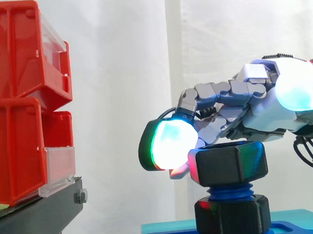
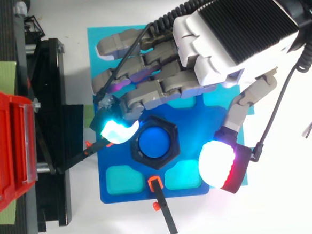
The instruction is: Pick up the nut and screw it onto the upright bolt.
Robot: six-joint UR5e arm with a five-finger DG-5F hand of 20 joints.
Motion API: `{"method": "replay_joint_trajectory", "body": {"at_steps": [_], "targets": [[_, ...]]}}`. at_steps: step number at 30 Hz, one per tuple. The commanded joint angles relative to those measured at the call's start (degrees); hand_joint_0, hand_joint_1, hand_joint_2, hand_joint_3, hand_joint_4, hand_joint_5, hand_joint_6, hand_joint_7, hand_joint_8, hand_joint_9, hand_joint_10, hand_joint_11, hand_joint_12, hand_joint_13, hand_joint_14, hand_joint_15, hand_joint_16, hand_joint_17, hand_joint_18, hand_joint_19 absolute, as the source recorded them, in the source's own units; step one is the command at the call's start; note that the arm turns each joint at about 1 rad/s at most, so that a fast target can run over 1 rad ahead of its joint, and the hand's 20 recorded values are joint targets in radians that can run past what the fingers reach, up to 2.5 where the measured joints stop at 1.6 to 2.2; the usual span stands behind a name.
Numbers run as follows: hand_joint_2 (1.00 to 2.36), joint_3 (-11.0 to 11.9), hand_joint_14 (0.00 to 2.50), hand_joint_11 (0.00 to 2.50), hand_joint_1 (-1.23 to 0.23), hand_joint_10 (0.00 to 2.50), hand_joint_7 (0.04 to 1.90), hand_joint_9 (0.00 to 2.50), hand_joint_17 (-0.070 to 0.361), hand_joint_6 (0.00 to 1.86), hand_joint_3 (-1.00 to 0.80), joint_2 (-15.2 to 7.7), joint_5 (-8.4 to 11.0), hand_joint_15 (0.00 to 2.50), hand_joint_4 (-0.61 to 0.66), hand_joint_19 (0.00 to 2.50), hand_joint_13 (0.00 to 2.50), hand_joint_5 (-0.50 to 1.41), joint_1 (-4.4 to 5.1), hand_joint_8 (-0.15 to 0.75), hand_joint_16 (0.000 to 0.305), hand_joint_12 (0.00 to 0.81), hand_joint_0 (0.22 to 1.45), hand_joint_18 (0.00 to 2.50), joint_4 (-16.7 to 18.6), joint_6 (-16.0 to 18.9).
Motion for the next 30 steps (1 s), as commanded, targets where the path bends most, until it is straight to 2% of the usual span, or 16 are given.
{"method": "replay_joint_trajectory", "body": {"at_steps": [1,2,6,14,21,24,26,27,28,30], "targets": [[1.00,0.0,0.00,0.00,-0.20,0.00,1.44,0.58,0.079,0.50,-0.50,0.0,-0.04,0.00,0.21,0.00,0.37,-0.09,-0.02,0.289,0.035,0.334,0.44,0.00,0.9,0.1],[1.00,0.0,0.00,0.00,-0.20,0.00,1.49,0.59,0.079,0.50,-0.50,0.0,-0.04,0.00,0.20,0.00,0.38,-0.08,-0.02,0.292,0.035,0.334,0.44,0.00,1.1,0.1],[1.00,0.0,0.00,0.00,-0.21,0.00,1.50,0.61,0.078,0.53,-0.50,0.0,-0.04,0.00,0.20,0.00,0.40,-0.09,-0.19,0.295,0.035,0.334,0.44,0.02,1.2,0.0],[1.00,0.0,0.00,0.00,-0.22,0.00,1.30,0.68,0.078,0.68,-0.50,0.0,-0.04,0.00,0.18,0.00,0.46,-0.09,-0.63,0.309,0.034,0.330,0.44,0.09,2.1,0.1],[1.00,-0.1,0.00,0.00,-0.26,0.00,1.27,0.78,0.074,0.74,-0.50,0.0,-0.13,0.00,0.20,0.00,0.53,-0.06,-1.34,0.317,0.033,0.322,0.45,0.17,2.1,-0.1],[1.00,0.0,0.00,0.00,-0.28,0.00,1.25,1.06,0.060,0.72,-0.50,0.0,-0.30,0.00,0.13,0.00,0.72,-0.01,-1.51,0.297,0.027,0.266,0.46,0.32,2.0,-0.1],[1.00,0.0,0.00,0.03,-0.28,0.00,1.17,1.29,0.051,0.74,-0.50,0.0,-0.57,0.00,0.09,0.00,0.83,0.00,-1.69,0.267,0.023,0.237,0.47,0.44,2.0,-0.1],[1.00,-0.1,0.00,0.03,-0.28,0.00,1.17,1.29,0.051,0.74,-0.50,0.0,-0.65,0.00,0.09,0.00,0.83,0.00,-1.78,0.267,0.023,0.237,0.47,0.44,2.0,-0.1],[1.00,0.0,0.00,0.09,-0.29,0.00,1.15,1.44,0.044,0.74,-0.50,0.0,-0.74,0.01,0.06,0.00,0.92,0.01,-1.86,0.230,0.020,0.219,0.48,0.54,2.1,-0.1],[1.00,0.0,0.00,0.15,-0.29,0.00,1.13,1.55,0.039,0.75,-0.50,0.0,-0.83,0.05,0.04,0.00,1.01,0.02,-1.86,0.210,0.017,0.208,0.48,0.61,2.1,-0.1]]}}
